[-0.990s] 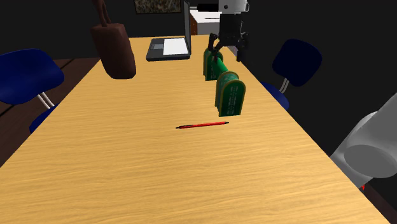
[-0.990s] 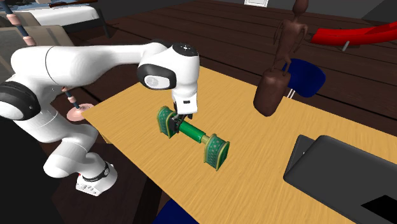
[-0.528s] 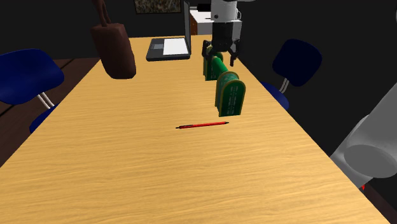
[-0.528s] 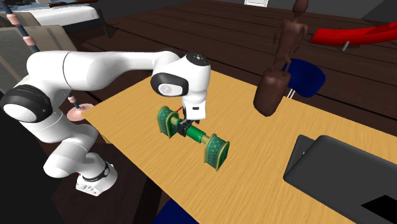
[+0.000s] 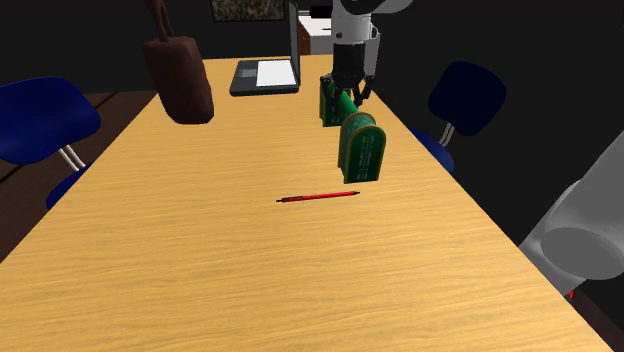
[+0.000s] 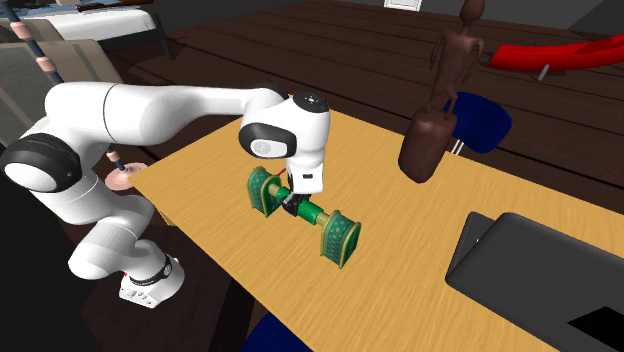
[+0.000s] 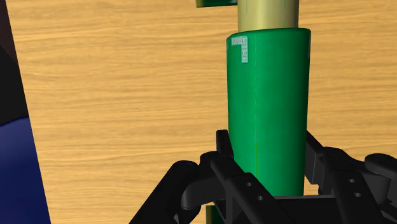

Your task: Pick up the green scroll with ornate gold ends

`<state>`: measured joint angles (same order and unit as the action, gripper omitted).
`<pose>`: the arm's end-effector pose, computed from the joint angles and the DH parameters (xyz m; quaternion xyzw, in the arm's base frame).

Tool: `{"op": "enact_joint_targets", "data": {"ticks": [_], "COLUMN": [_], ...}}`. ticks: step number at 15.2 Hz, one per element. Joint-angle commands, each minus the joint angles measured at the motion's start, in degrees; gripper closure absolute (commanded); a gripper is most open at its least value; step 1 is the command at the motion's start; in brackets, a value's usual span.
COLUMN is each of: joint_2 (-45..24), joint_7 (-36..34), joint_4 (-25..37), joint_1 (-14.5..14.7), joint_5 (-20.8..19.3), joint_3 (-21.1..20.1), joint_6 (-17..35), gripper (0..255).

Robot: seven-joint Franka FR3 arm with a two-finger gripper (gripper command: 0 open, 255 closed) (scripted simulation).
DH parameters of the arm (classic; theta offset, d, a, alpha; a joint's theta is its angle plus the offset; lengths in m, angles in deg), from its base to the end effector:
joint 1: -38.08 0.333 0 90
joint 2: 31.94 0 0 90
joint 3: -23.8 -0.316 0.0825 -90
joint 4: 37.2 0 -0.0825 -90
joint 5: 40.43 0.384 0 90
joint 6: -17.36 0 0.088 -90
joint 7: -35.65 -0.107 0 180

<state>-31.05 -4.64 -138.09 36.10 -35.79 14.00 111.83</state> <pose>0.5412 0.0830 0.5500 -0.9568 0.2840 0.0599 0.0158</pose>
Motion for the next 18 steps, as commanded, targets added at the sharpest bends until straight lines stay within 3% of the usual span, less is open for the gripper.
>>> {"op": "enact_joint_targets", "data": {"ticks": [1,6,18], "joint_2": [0.0,-0.1,-1.5], "joint_7": [0.0,0.0,-0.8], "joint_4": [0.0,0.0,11.0], "joint_1": [0.0,0.0,0.0], "joint_5": [0.0,0.0,-0.2], "joint_3": [0.0,0.0,0.0], "joint_6": [0.1,0.1,-9.5], "gripper": [255,255,255]}}
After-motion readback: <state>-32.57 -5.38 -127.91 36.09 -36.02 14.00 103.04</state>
